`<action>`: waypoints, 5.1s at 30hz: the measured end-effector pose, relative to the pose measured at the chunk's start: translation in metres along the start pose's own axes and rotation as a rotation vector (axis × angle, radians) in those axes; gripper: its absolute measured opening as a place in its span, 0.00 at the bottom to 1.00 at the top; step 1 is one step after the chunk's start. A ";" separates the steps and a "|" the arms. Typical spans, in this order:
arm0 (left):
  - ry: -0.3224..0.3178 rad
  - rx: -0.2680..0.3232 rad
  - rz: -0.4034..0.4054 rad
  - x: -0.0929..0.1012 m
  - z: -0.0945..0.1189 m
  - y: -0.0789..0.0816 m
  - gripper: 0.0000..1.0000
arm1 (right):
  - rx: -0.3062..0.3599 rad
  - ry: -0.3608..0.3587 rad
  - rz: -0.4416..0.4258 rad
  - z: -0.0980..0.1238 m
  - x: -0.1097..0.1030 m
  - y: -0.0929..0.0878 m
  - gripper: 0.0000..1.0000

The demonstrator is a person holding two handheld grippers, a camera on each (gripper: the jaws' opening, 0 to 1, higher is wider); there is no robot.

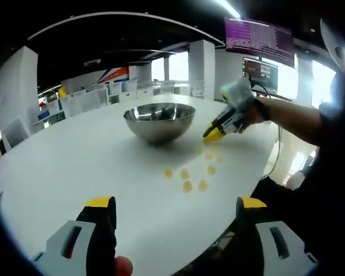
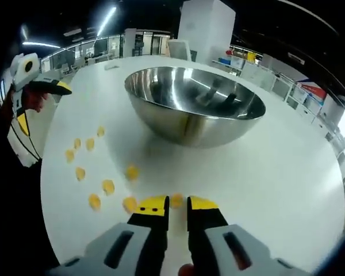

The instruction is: Pick up the QQ candy scattered on the table and place it into the stainless steel bowl on the table

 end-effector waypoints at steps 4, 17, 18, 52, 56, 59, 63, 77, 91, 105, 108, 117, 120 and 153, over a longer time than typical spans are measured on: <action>0.002 -0.003 0.002 0.000 0.000 -0.001 0.86 | 0.003 0.004 -0.008 0.000 -0.002 -0.001 0.09; -0.004 0.001 -0.003 0.004 -0.001 0.002 0.86 | 0.066 -0.017 -0.016 0.021 -0.003 0.013 0.07; -0.006 0.001 -0.003 0.004 -0.001 0.002 0.86 | 0.087 -0.021 -0.015 0.028 -0.004 0.017 0.07; -0.035 0.033 -0.011 0.000 -0.007 0.031 0.83 | 0.446 -0.068 -0.072 0.156 -0.030 0.036 0.07; -0.035 0.031 -0.012 0.000 -0.006 0.030 0.83 | 0.435 -0.079 0.005 0.150 -0.022 0.061 0.07; -0.037 0.034 -0.010 0.001 -0.006 0.029 0.83 | 0.432 -0.088 0.039 0.142 -0.011 0.081 0.07; -0.040 0.033 -0.007 0.001 -0.005 0.027 0.82 | 0.409 -0.076 0.093 0.122 0.001 0.106 0.07; -0.046 0.040 0.003 0.000 -0.002 0.023 0.81 | 0.231 -0.005 0.171 0.041 0.038 0.145 0.07; -0.047 0.033 0.024 -0.003 -0.002 0.014 0.81 | 0.086 0.045 0.268 -0.010 0.038 0.157 0.07; -0.056 0.034 0.023 0.000 -0.003 0.015 0.80 | 0.079 0.054 0.293 -0.003 0.035 0.155 0.23; -0.056 0.034 0.023 0.000 -0.002 0.014 0.80 | 0.081 0.045 0.293 0.000 0.036 0.156 0.23; -0.054 0.041 0.018 0.003 0.001 0.017 0.80 | 0.097 0.031 0.299 0.016 0.030 0.154 0.21; -0.055 0.042 0.015 0.005 0.002 0.017 0.80 | 0.110 0.028 0.292 0.028 0.028 0.151 0.20; -0.073 0.049 -0.042 0.017 -0.003 0.038 0.82 | 0.528 -0.098 -0.120 0.177 -0.026 0.012 0.19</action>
Point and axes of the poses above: the point that each gripper's makers call its tool centre point, and the gripper's own axes: z roughly backward along the fingers, x roughly to its right, y roughly out of its top, the point moved 2 cm from there along z, roughly backward along the fingers, and after that the axes turned 9 degrees about -x, right-handed, at the moved point
